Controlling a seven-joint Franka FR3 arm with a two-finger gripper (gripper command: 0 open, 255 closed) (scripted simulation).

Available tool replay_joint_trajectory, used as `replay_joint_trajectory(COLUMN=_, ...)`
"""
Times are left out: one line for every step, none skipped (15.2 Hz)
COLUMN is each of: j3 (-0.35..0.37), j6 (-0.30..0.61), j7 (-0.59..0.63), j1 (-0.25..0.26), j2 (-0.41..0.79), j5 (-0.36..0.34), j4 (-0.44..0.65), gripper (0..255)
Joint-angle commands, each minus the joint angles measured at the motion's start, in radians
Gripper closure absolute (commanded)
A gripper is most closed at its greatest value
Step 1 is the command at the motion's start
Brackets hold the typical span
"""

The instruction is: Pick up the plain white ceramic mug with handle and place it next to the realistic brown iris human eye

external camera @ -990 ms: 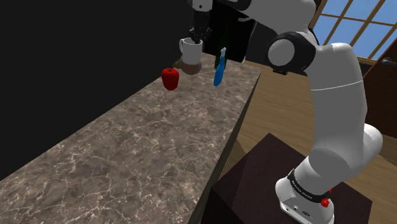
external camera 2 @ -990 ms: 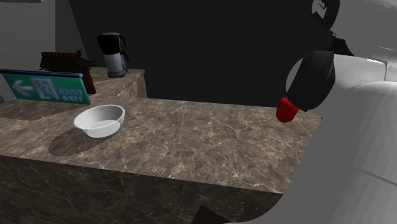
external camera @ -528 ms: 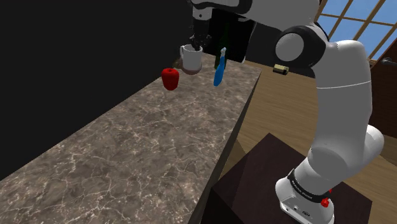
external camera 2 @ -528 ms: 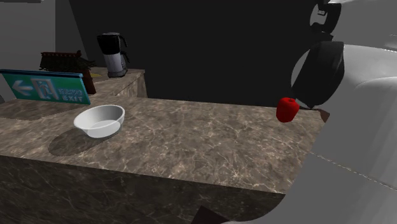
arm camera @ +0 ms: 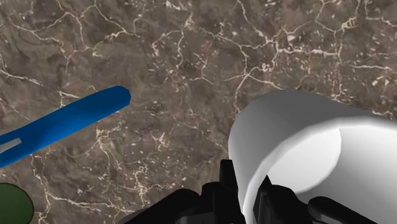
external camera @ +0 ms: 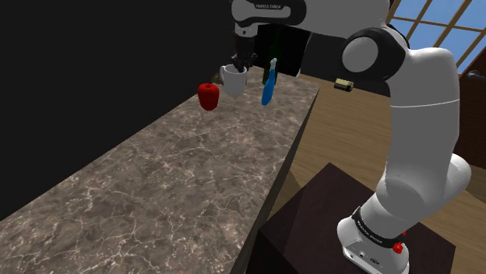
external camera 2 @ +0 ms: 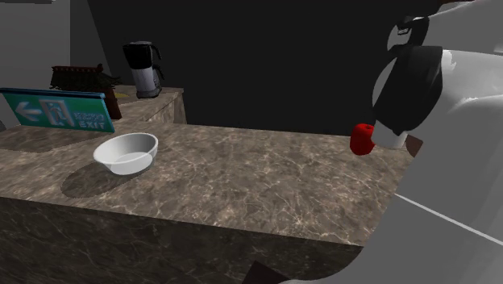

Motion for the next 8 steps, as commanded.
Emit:
replay_joint_trajectory(j3=0.000, j6=0.031, j7=0.003, j1=-0.003, j2=-0.006, j5=0.001, j4=-0.036, gripper=255)
replay_joint_trajectory(j3=0.000, j6=0.045, j7=0.004, j1=-0.004, j2=-0.007, j5=0.001, j4=-0.052, gripper=255)
replay_joint_trajectory(j3=0.000, j6=0.059, j7=0.004, j1=-0.005, j2=-0.008, j5=0.000, j4=-0.067, gripper=255)
replay_joint_trajectory(j3=0.000, j6=0.073, j7=0.005, j1=-0.007, j2=-0.009, j5=0.000, j4=-0.081, gripper=255)
replay_joint_trajectory(j3=0.000, j6=0.086, j7=0.006, j1=-0.008, j2=-0.009, j5=0.000, j4=-0.095, gripper=255)
replay_joint_trajectory(j3=0.000, j6=0.100, j7=0.006, j1=-0.009, j2=-0.009, j5=0.000, j4=-0.108, gripper=255)
replay_joint_trajectory(j3=-0.001, j6=0.113, j7=0.007, j1=-0.010, j2=-0.008, j5=-0.001, j4=-0.121, gripper=255)
replay_joint_trajectory(j3=-0.001, j6=0.126, j7=0.007, j1=-0.011, j2=-0.007, j5=-0.001, j4=-0.133, gripper=255)
